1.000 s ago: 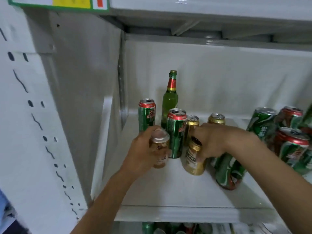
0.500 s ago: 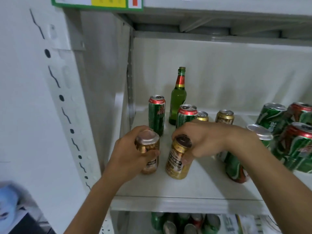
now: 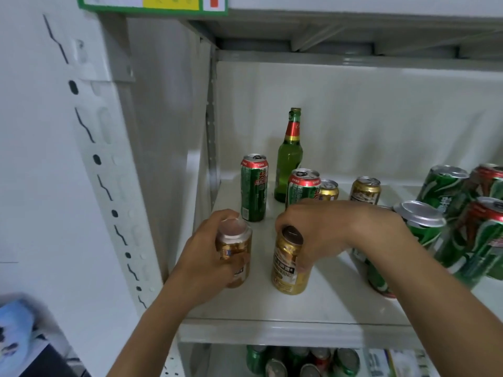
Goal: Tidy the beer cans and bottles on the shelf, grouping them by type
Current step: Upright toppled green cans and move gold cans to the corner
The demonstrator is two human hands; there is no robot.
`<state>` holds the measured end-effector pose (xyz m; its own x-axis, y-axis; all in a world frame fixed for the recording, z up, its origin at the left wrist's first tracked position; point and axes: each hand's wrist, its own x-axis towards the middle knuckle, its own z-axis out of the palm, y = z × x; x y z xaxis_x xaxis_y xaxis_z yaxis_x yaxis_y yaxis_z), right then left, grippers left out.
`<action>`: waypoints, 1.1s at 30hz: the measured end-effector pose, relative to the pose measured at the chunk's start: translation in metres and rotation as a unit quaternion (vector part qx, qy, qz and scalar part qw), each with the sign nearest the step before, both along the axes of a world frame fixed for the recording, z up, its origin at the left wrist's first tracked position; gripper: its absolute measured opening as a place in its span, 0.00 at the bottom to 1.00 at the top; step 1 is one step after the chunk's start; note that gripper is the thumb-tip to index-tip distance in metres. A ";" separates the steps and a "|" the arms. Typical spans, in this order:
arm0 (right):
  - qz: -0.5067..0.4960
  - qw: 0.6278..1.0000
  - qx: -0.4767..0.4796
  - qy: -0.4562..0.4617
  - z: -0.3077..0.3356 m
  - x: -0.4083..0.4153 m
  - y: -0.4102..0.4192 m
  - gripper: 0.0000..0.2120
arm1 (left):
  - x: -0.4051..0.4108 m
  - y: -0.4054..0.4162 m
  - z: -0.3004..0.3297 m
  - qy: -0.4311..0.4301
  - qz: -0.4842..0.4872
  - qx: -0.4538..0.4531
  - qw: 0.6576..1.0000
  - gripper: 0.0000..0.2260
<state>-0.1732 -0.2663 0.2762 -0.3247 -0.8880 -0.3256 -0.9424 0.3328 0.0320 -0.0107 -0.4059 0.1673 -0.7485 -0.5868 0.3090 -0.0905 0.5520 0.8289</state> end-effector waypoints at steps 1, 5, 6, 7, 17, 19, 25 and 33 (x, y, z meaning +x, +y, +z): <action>-0.002 1.000 0.002 0.000 0.001 0.000 0.001 0.27 | 0.000 0.000 0.000 0.001 -0.003 0.001 1.000 0.30; 0.001 1.000 0.002 0.001 0.000 0.001 0.001 0.31 | 0.001 0.009 0.006 0.017 0.012 -0.024 1.000 0.29; 0.005 1.000 -0.006 -0.001 0.000 0.001 0.003 0.35 | 0.000 0.013 0.011 0.030 0.021 -0.044 0.998 0.28; 0.008 1.000 -0.021 -0.005 0.002 0.000 0.006 0.39 | -0.001 0.017 0.018 0.047 0.028 -0.073 0.996 0.27; -0.131 0.973 -0.189 0.025 0.096 -0.101 0.090 0.19 | -0.092 0.049 0.141 0.016 -0.131 -0.244 0.961 0.13; -0.179 0.970 -0.161 0.042 0.094 -0.136 0.076 0.20 | -0.135 0.048 0.160 -0.071 -0.157 -0.275 0.946 0.14; -0.238 0.969 -0.056 0.034 0.052 -0.214 0.037 0.36 | -0.244 0.054 0.180 -0.371 -0.164 -0.398 0.823 0.29; -0.250 0.965 -0.075 -0.038 -0.002 -0.260 0.030 0.40 | -0.303 0.052 0.148 -0.497 -0.151 -0.402 0.754 0.34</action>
<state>-0.4334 -0.2364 0.2747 -0.7050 -0.6651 -0.2463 -0.6601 0.7423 -0.1149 -0.3134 -0.3535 0.3158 -0.9071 -0.2649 -0.3271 -0.2158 0.9599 -0.1789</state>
